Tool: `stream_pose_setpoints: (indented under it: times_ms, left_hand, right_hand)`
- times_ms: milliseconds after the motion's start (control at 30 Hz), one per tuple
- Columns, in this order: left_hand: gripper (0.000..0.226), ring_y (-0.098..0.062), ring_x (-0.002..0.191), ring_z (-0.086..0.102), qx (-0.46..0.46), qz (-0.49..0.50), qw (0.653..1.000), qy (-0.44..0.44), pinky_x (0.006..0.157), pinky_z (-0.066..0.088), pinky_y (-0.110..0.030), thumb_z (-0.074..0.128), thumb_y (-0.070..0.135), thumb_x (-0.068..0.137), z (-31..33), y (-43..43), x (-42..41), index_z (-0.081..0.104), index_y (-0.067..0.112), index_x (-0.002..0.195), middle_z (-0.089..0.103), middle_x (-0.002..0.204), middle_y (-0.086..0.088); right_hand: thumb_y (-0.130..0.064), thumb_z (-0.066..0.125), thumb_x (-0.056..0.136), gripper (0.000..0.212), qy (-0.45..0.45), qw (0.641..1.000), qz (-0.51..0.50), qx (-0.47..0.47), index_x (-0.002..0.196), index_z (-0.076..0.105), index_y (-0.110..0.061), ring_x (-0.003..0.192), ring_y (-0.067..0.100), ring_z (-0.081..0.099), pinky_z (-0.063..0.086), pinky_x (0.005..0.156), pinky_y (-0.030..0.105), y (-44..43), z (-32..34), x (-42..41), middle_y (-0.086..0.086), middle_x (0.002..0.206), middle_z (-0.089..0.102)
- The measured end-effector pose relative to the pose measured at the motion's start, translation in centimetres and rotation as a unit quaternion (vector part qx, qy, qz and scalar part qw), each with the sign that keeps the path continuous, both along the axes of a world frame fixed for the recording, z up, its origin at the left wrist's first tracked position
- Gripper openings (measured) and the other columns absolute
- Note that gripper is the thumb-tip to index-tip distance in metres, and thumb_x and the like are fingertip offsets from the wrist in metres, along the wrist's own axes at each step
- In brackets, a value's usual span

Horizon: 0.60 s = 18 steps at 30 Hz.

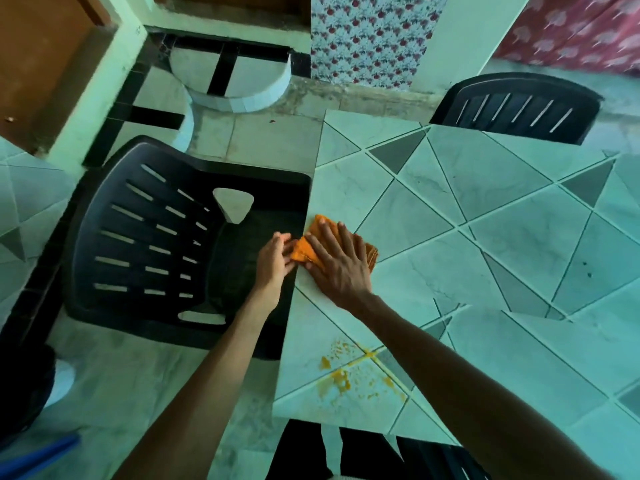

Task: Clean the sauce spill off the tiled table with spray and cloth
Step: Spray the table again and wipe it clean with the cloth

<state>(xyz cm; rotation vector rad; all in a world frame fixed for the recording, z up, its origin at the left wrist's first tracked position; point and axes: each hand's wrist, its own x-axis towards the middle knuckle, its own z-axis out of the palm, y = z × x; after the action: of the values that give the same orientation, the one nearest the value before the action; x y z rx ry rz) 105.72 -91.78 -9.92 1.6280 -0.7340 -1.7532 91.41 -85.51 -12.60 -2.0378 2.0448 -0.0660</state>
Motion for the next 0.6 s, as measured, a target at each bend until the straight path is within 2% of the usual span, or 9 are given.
stream_pose_setpoints:
  times_ms: [67,133,200,233,333,400,433,500,600]
  left_hand:
    - [0.043,-0.023,0.116,0.06,0.015,0.004,1.0,-0.019,0.096,0.047,-0.032,0.038,0.033,0.105,-0.1,-0.1,0.4,0.053,0.006,0.135,0.06,0.133,-0.013]
    - [0.036,-0.02,0.113,0.061,-0.018,-0.035,0.997,-0.066,0.093,0.047,-0.026,0.047,0.026,0.103,-0.1,0.2,0.6,0.057,0.007,0.131,0.062,0.13,-0.012]
    - [0.029,-0.014,0.108,0.062,-0.134,-0.127,0.972,-0.146,0.09,0.046,-0.016,0.054,0.019,0.099,-0.1,0.8,0.5,0.063,0.009,0.124,0.065,0.125,-0.009]
    - [0.027,-0.014,0.108,0.062,-0.205,-0.176,0.943,-0.194,0.089,0.045,-0.011,0.056,0.015,0.097,0.0,0.9,0.5,0.065,0.008,0.121,0.066,0.123,-0.008]
    - [0.03,-0.023,0.118,0.058,-0.357,-0.327,0.821,-0.303,0.101,0.039,-0.022,0.059,0.007,0.091,-0.4,2.0,-0.1,0.066,0.003,0.12,0.062,0.124,-0.011]
    - [0.035,-0.025,0.129,0.048,-0.389,-0.404,0.753,-0.345,0.108,0.034,-0.026,0.061,0.01,0.092,-0.6,3.0,-0.4,0.061,0.004,0.127,0.052,0.136,-0.011]
    - [0.039,-0.023,0.133,0.043,-0.393,-0.423,0.735,-0.357,0.11,0.033,-0.027,0.06,0.012,0.093,-0.7,3.5,-0.4,0.057,0.005,0.131,0.045,0.142,-0.01]
    - [0.043,-0.021,0.138,0.037,-0.393,-0.427,0.73,-0.362,0.11,0.034,-0.027,0.058,0.012,0.095,-0.8,4.3,-0.2,0.051,0.007,0.137,0.037,0.149,-0.007]
    - [0.04,-0.021,0.138,0.038,-0.398,-0.418,0.731,-0.365,0.11,0.032,-0.025,0.053,0.005,0.096,-0.5,4.6,-0.2,0.052,0.006,0.136,0.038,0.149,-0.007]
  right_hand:
    - [-0.064,0.03,0.101,0.064,0.0,0.997,0.076,-0.003,0.158,0.015,-0.04,0.155,0.032,-0.001,0.012,0.12,0.06,3.8,0.1,0.5,-0.004,0.168,0.003]
    - [-0.063,0.033,0.1,0.065,-0.009,0.989,0.15,0.009,0.158,0.011,-0.042,0.155,0.03,-0.003,0.005,0.123,0.058,7.3,0.2,0.0,-0.005,0.168,0.0]
    - [-0.063,0.038,0.099,0.067,-0.006,0.979,0.203,0.012,0.157,0.011,-0.043,0.155,0.029,-0.002,0.003,0.123,0.054,9.8,0.5,-1.7,-0.007,0.168,0.001]
    - [-0.062,0.04,0.098,0.067,-0.006,0.978,0.207,0.003,0.157,0.014,-0.044,0.155,0.028,0.002,0.006,0.123,0.053,10.3,0.5,-3.0,-0.008,0.168,0.004]
    - [-0.062,0.04,0.098,0.062,-0.007,0.998,0.055,0.003,0.155,0.024,-0.044,0.155,0.027,0.008,0.017,0.121,0.057,11.3,0.2,-7.5,-0.01,0.167,0.012]
    - [-0.063,0.036,0.098,0.062,-0.01,0.995,-0.095,0.021,0.155,0.025,-0.042,0.155,0.03,0.007,0.016,0.121,0.058,9.8,0.3,-9.6,-0.008,0.168,0.01]
    - [-0.063,0.036,0.098,0.063,-0.011,0.988,-0.151,0.024,0.155,0.024,-0.042,0.154,0.032,0.007,0.013,0.121,0.057,8.6,0.4,-10.0,-0.007,0.168,0.01]
    - [-0.062,0.037,0.098,0.064,-0.011,0.978,-0.206,0.022,0.156,0.023,-0.04,0.154,0.034,0.008,0.011,0.12,0.056,6.2,0.2,-9.2,-0.004,0.168,0.011]
    - [-0.061,0.038,0.099,0.063,-0.013,0.986,-0.164,-0.004,0.156,0.025,-0.037,0.153,0.035,0.012,0.017,0.118,0.056,5.8,-0.1,-5.9,-0.001,0.167,0.013]
